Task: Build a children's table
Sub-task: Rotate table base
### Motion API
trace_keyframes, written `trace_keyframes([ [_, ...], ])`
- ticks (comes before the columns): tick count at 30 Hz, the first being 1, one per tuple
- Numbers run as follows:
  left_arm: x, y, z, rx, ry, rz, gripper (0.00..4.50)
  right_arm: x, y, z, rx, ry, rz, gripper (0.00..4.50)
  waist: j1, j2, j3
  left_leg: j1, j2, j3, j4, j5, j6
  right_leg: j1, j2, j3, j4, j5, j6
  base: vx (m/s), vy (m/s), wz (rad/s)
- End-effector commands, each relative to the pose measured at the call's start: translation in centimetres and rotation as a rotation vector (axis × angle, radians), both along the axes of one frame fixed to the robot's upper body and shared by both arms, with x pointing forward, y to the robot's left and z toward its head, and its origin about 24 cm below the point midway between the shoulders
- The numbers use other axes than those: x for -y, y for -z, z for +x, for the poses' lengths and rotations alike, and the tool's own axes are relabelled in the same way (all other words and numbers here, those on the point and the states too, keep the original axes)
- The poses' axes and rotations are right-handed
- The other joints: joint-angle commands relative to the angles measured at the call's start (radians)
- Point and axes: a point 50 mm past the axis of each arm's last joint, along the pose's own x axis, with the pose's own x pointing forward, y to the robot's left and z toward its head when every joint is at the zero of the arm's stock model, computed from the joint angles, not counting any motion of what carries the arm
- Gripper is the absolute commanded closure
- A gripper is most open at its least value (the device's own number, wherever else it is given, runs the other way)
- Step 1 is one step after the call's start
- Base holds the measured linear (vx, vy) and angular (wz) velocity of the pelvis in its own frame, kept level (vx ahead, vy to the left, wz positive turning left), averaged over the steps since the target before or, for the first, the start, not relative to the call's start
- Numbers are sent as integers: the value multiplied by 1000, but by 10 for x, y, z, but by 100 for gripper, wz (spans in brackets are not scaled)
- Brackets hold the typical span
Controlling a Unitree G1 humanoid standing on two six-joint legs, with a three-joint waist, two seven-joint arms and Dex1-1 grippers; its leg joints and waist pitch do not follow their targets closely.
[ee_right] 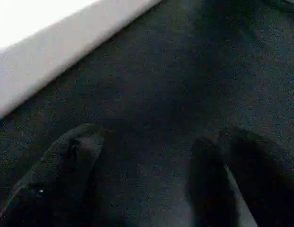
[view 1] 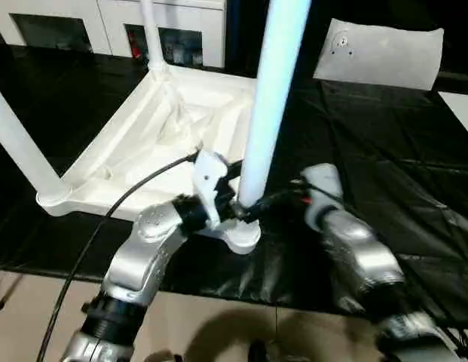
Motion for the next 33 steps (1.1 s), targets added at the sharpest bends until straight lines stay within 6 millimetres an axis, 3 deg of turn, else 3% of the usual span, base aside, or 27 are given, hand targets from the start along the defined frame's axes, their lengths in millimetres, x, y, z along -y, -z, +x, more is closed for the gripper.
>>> trace_keyframes([
  [1,-5,1,-9,-13,57,9,4,10,-11,-3,40,1,40,0,7,0,-68,-2,14,2,-65,-212,35,58,-60,44,-70,-366,-130,0,0,0],
  [4,-16,8,-18,-40,120,44,21,17,-18,-11,71,-46,63,0,5,-1,-63,1,14,2,-68,-237,40,50,-56,41,-80,-432,-105,0,0,0],
  [8,-40,20,-10,-64,151,207,43,17,-31,-28,116,-211,76,0,11,1,-60,9,15,-1,-71,-266,49,46,-54,41,-84,-472,-77,0,0,0],
  [9,-44,21,-7,-61,160,255,43,16,-33,-31,108,-241,91,0,7,-1,-57,6,12,-3,-74,-279,48,46,-54,39,-89,-508,-64,0,0,0],
  [10,-51,23,-2,-58,172,339,69,15,-36,-38,93,-307,107,0,6,-9,-58,7,10,-3,-73,-277,52,47,-52,39,-95,-528,-50,0,0,0],
  [11,-57,25,3,-57,177,395,82,14,-37,-43,81,-356,115,0,12,-2,-60,13,11,-3,-73,-273,54,42,-53,41,-96,-535,-39,0,0,0],
  [12,-61,25,6,-46,192,458,87,13,-39,-49,68,-399,114,0,13,-2,-60,7,14,-7,-76,-265,53,48,-57,40,-91,-525,-41,0,0,0],
  [13,-64,26,8,-39,201,494,91,13,-39,-52,60,-423,109,0,18,-1,-62,12,16,-7,-75,-259,51,45,-60,42,-90,-515,-43,0,0,0],
  [15,-67,26,11,-33,236,547,99,11,-42,-59,44,-487,119,0,18,-1,-63,5,17,-9,-77,-246,48,51,-62,40,-86,-493,-60,0,0,0],
  [16,-68,26,13,-37,249,568,121,11,-43,-62,36,-519,121,0,23,3,-65,11,21,-6,-76,-238,52,48,-64,44,-86,-457,-76,0,0,0],
  [17,-68,26,14,-40,259,581,128,10,-43,-65,29,-542,121,0,23,0,-66,6,21,-7,-76,-232,49,52,-66,44,-80,-440,-87,0,0,0],
  [19,-69,25,20,-38,287,619,134,9,-45,-73,-11,-617,122,0,30,1,-70,11,22,-5,-73,-216,52,51,-65,46,-78,-402,-104,0,0,0],
  [20,-70,24,24,-38,305,637,149,8,-47,-78,-32,-666,127,0,32,-1,-68,6,21,-3,-73,-200,54,55,-66,47,-74,-372,-120,0,0,0],
  [21,-71,23,27,-45,326,641,163,7,-50,-83,-51,-711,143,0,37,9,-72,8,19,-3,-70,-189,59,58,-67,47,-72,-353,-125,0,0,0],
  [23,-71,21,32,-58,356,639,171,6,-54,-90,-80,-773,172,0,40,2,-74,5,19,-2,-69,-173,68,62,-66,47,-70,-321,-136,0,0,0],
  [26,-72,20,35,-68,374,655,200,5,-56,-94,-99,-810,187,0,45,3,-73,6,22,-3,-70,-182,59,62,-71,45,-69,-327,-154,0,0,0],
  [33,-70,18,43,-104,456,661,255,3,-59,-105,-153,-887,200,0,49,-4,-68,7,19,-4,-70,-204,50,58,-73,43,-86,-443,-115,0,0,0],
])
